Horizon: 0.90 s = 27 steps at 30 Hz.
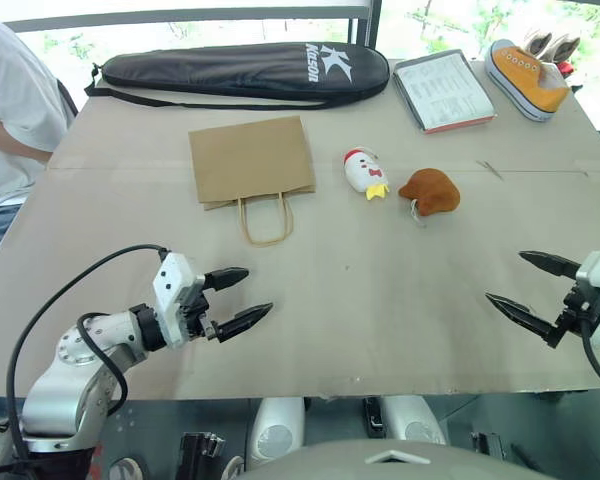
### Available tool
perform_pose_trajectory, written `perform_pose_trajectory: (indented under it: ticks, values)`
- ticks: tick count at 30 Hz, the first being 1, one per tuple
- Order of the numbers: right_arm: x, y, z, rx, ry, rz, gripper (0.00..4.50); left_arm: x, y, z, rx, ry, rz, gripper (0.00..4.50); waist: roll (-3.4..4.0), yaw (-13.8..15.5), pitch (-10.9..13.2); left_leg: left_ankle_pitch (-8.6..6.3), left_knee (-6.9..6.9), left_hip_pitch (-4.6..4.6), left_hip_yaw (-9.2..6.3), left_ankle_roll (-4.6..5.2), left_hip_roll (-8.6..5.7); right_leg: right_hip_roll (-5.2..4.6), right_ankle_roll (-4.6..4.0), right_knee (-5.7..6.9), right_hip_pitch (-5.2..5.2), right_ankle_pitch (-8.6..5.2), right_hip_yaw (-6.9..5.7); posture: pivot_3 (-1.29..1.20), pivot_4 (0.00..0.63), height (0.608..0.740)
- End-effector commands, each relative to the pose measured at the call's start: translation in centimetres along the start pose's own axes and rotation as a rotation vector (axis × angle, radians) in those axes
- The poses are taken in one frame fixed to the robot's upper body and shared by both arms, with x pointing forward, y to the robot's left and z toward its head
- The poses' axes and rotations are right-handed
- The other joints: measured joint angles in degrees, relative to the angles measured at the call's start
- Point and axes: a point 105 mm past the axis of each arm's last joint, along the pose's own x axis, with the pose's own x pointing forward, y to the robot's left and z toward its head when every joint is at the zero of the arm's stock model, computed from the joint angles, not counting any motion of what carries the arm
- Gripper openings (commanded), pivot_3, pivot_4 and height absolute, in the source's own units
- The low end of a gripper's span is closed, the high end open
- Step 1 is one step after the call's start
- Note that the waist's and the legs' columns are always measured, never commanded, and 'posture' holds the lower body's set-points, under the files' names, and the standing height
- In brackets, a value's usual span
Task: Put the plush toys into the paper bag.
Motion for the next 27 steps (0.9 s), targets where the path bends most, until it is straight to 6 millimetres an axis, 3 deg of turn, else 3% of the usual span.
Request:
perform_pose_trajectory:
  ticks: [1,7,10,16,27]
  values:
    - [0.6,0.5,1.3,-0.042,-0.065,0.014,4.50,0.0,1.1,1.8,0.039,-0.060,0.027,4.47,0.00,0.0,0.0,0.00,0.00,0.00,0.00,0.01,0.01,0.04,0.00,-0.02,0.00,0.00,0.03,0.00,0.150,0.740]
    - [3.4,4.6,3.6,-0.034,-0.218,0.141,4.50,0.1,6.6,3.7,0.154,-0.049,0.174,4.47,0.06,0.1,0.0,0.00,0.02,0.04,-0.03,0.00,0.01,0.18,0.01,0.12,0.00,-0.03,-0.04,0.00,0.150,0.740]
    - [4.1,6.4,4.3,-0.033,-0.244,0.200,4.50,-0.6,9.2,4.8,0.348,0.008,0.194,4.47,-0.01,0.0,0.0,0.01,0.04,0.02,-0.09,0.00,-0.04,0.23,0.04,0.13,-0.01,0.00,-0.08,0.00,0.150,0.740]
    - [4.8,7.8,5.0,-0.031,-0.269,0.207,4.50,-1.1,13.6,5.9,0.780,0.175,0.192,4.47,-0.03,0.3,0.0,0.00,0.03,-0.06,0.02,0.01,-0.12,0.17,-0.14,0.00,-0.06,0.14,-0.01,0.00,0.150,0.740]
    - [4.3,8.7,4.6,-0.008,-0.262,0.137,4.50,2.8,14.3,6.1,1.059,0.211,0.073,4.47,-0.21,0.0,-0.1,0.00,0.07,-0.07,-0.10,0.01,-0.13,0.24,-0.10,0.22,-0.05,0.15,-0.10,0.00,0.150,0.740]
